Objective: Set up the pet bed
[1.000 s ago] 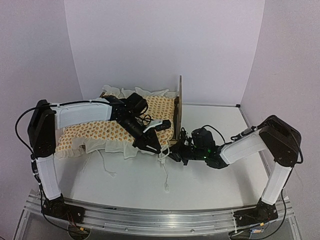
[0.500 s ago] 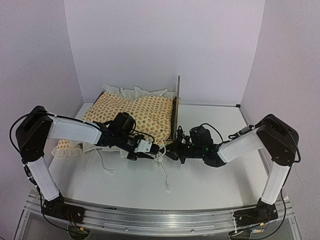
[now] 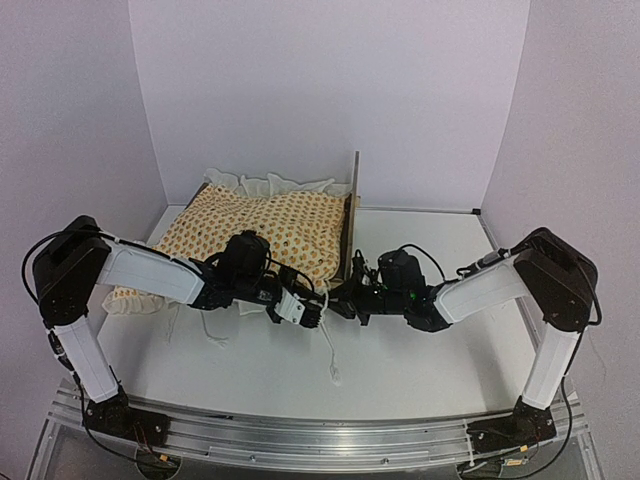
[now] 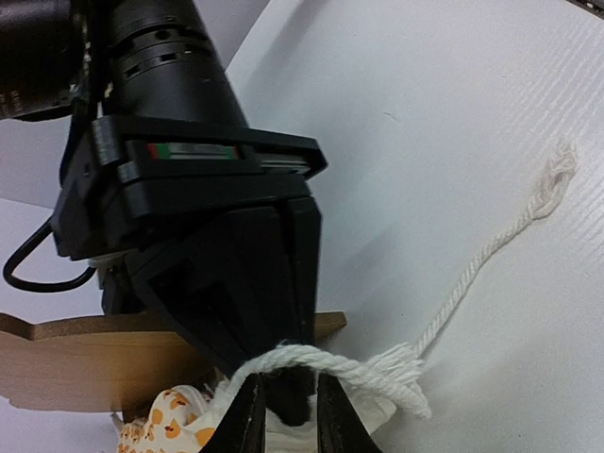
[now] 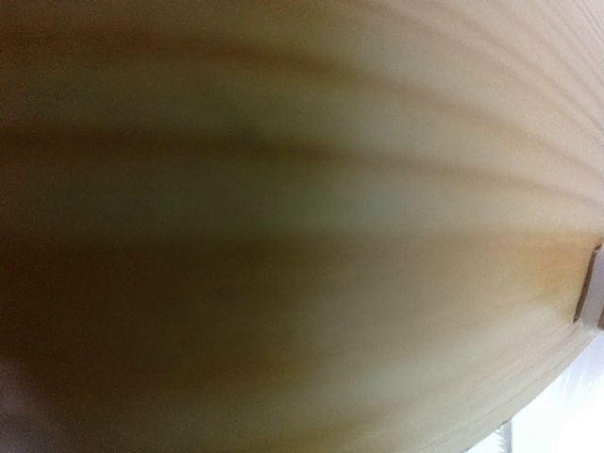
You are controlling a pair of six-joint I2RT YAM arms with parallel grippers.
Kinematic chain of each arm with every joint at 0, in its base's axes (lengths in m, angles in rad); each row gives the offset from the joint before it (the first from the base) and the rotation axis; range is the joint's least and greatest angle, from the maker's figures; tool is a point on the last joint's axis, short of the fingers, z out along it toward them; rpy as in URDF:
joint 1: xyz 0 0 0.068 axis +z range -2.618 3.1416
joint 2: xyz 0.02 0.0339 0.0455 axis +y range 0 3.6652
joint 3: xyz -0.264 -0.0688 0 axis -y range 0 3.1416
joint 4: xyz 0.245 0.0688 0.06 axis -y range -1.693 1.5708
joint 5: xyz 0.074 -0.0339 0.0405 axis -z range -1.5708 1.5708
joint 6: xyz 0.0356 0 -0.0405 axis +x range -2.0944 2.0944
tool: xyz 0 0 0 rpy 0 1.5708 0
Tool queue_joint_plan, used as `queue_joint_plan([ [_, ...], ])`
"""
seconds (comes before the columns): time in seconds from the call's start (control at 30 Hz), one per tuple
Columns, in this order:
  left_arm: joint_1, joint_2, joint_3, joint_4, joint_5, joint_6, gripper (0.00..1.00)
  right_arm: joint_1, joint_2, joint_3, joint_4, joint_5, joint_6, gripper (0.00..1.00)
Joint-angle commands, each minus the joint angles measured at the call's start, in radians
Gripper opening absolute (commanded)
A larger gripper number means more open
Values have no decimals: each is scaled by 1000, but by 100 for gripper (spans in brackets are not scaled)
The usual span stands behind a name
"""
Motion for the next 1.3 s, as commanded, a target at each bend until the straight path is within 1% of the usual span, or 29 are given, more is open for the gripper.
queue_joint_plan([
  [0.0,-2,-4,-33,1,6,122,19,8,-4,45,26,-58,-30,0],
  [0.13,15,-11,-37,-32,12,193,19,8,-3,49,22,-60,-29,0],
  [0.33,23,21,-29,-12,24,281,27,8,8,69,14,-74,-33,0],
  [0.4,24,39,-11,-3,20,287,30,7,5,69,12,-74,-34,0],
  [0.5,24,54,13,-6,21,302,32,7,4,69,9,-73,-34,0],
  [0.6,22,58,7,-17,36,364,33,7,7,71,8,-75,-33,0],
  [0.7,23,63,-11,5,51,419,32,7,7,75,7,-78,-33,0],
  [0.93,23,32,-119,177,95,522,32,8,9,79,2,-79,-32,0],
  [1.07,23,4,-164,219,106,526,30,8,10,80,0,-81,-32,0],
  [1.27,25,39,-114,243,44,494,30,8,13,87,-4,-87,-35,0],
])
